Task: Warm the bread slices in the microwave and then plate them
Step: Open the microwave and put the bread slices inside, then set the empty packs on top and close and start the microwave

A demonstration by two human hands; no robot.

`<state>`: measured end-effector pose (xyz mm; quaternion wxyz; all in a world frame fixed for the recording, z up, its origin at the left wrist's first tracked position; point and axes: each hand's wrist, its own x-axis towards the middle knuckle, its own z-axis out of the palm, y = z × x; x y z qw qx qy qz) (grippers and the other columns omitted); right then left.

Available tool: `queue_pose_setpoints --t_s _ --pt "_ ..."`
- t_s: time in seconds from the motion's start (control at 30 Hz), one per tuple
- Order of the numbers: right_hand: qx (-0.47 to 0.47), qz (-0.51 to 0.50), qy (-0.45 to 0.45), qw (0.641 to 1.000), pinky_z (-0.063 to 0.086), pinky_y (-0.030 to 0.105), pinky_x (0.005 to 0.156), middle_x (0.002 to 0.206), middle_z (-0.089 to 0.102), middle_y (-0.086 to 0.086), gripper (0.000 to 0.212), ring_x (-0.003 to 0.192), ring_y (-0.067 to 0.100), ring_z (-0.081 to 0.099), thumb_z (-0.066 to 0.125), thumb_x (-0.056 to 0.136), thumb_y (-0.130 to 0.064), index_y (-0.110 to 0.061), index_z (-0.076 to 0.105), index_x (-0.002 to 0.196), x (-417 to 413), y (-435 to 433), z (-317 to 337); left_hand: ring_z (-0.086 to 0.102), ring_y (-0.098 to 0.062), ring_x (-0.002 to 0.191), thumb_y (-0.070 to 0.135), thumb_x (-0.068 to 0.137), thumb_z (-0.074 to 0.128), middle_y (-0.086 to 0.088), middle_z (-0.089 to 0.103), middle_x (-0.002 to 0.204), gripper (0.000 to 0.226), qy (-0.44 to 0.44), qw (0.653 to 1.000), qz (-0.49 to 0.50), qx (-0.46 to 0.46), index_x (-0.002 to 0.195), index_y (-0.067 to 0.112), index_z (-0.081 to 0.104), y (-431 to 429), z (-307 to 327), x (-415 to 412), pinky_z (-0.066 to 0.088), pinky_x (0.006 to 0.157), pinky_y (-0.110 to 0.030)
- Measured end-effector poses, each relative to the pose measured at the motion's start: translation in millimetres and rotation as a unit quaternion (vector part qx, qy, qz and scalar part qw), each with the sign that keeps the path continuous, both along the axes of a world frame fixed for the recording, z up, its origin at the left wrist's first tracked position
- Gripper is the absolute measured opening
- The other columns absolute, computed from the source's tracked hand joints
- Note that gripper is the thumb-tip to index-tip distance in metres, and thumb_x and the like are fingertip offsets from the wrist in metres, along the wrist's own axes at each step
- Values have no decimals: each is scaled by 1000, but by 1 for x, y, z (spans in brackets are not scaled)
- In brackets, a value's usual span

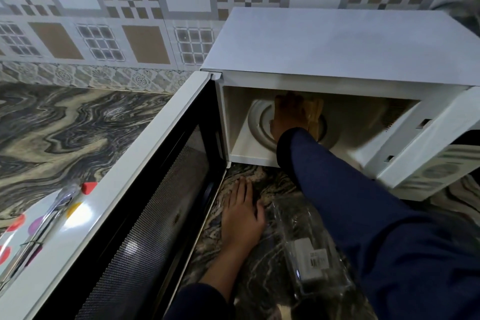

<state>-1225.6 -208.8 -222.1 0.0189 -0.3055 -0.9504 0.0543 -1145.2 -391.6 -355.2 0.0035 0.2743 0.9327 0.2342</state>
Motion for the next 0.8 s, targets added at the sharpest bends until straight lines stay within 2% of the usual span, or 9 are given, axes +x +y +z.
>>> queue_pose_setpoints --t_s 0.13,0.2,0.27,0.43,0.57,0.63,0.67,0.73,0.8 --pt "-10 18 41 999 32 45 107 139 37 15 63 129 34 38 60 82 -26 -14 35 138 21 -3 8 25 -17 142 45 84 21 -2 30 153 68 3 1000 1 -5 145 16 33 0 2 1 7 111 -24" --pt "-3 9 82 997 29 46 110 139 40 15 62 129 34 38 58 81 -28 -15 37 138 36 -6 8 33 -20 138 44 82 22 -6 38 149 69 6 1000 7 -5 141 13 39 0 2 1 16 113 -28" --pt "6 21 101 995 24 50 113 138 38 18 63 131 38 32 58 80 -27 -13 35 138 56 -13 13 31 -21 139 45 83 20 -8 35 150 70 -6 1000 4 -11 143 12 36 -1 4 1 19 115 -30" --pt "-128 22 155 979 40 43 104 144 30 12 57 129 33 38 60 85 -20 -13 35 137 119 -25 27 19 -20 144 32 97 37 -7 22 155 56 -57 998 -22 -28 147 13 24 -6 11 0 9 118 -29" --pt "-200 -3 182 963 34 32 104 137 38 13 48 126 29 41 56 89 -23 -10 40 133 172 -32 22 18 -20 144 27 99 35 -6 22 156 48 -93 995 -7 -18 145 12 31 -13 17 22 9 117 -32" --pt "-229 -12 179 957 33 30 103 136 39 13 47 126 28 41 54 90 -24 -9 39 132 196 -39 16 21 -22 143 26 100 33 -8 25 154 45 -126 992 3 13 142 10 37 -19 20 39 11 116 -34" --pt "-244 -18 175 954 33 29 102 136 40 12 47 126 27 42 54 91 -26 -10 39 132 207 -42 12 27 -25 140 26 100 34 -11 32 151 43 -139 989 6 45 137 7 43 -21 20 47 16 115 -35" --pt "-273 -30 152 950 35 31 101 138 40 11 50 126 26 43 54 91 -31 -10 38 134 225 -49 2 47 -30 125 28 99 38 -16 54 131 37 -160 978 1 137 120 5 57 -25 20 62 34 106 -37" --pt "-300 -43 118 946 35 33 102 143 38 11 57 129 27 41 53 91 -35 -10 33 138 239 -57 -7 56 -23 112 36 98 39 -8 63 117 37 -214 951 11 223 113 10 62 -27 26 79 42 98 -33"
